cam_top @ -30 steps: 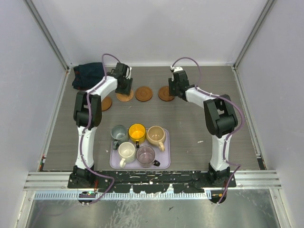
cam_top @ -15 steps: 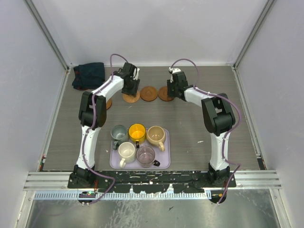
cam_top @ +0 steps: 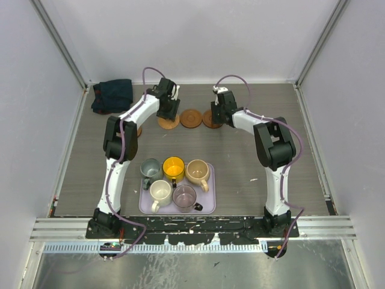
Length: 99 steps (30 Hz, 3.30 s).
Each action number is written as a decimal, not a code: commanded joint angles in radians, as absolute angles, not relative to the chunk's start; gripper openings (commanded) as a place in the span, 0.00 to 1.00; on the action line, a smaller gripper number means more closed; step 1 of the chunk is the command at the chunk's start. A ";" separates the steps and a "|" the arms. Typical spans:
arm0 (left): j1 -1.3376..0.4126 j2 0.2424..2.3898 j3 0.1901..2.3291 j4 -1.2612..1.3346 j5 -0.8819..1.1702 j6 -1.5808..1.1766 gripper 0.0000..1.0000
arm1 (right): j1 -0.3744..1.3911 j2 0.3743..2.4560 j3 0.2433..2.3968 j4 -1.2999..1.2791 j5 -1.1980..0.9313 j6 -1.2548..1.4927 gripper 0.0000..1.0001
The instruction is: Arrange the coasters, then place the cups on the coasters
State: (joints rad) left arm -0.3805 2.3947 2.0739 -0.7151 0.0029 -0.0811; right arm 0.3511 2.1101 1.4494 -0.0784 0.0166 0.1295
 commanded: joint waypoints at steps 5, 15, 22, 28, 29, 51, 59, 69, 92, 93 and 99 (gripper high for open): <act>-0.374 2.450 2.163 -0.764 0.004 -0.077 0.46 | 0.349 2.147 1.520 -0.097 0.040 0.107 0.34; -0.337 2.450 2.166 -0.750 0.017 -0.093 0.47 | 0.350 2.150 1.522 -0.127 0.107 0.112 0.33; -0.330 2.455 2.169 -0.733 0.017 -0.097 0.47 | 0.347 2.154 1.538 -0.149 0.128 0.118 0.33; -0.330 2.433 2.142 -0.698 0.033 -0.101 0.52 | 0.348 2.147 1.548 -0.132 0.098 0.095 0.33; -0.330 2.420 2.131 -0.680 0.036 -0.101 0.53 | 0.348 2.149 1.559 -0.132 0.098 0.087 0.33; -0.298 2.032 1.717 -0.486 -0.038 -0.077 0.62 | 0.263 1.950 1.452 -0.094 0.193 0.108 0.33; -0.241 1.892 1.477 -0.388 -0.125 -0.085 0.61 | 0.209 1.920 1.347 -0.067 0.194 0.116 0.32; -0.161 1.850 1.381 -0.365 -0.126 -0.088 0.62 | 0.199 1.978 1.346 -0.064 0.208 0.127 0.32; -0.084 1.982 1.393 -0.386 -0.126 -0.106 0.51 | 0.125 2.128 1.488 -0.145 0.199 0.135 0.31; -0.084 1.990 1.398 -0.394 -0.123 -0.106 0.50 | 0.121 2.132 1.493 -0.152 0.198 0.137 0.31; -0.084 2.055 1.479 -0.431 -0.092 -0.108 0.50 | 0.109 2.147 1.514 -0.159 0.198 0.138 0.31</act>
State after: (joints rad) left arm -0.0895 2.0018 1.4113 -0.4004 -0.1146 -0.1143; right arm 0.1192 2.1262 1.4754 -0.1307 0.1890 0.1322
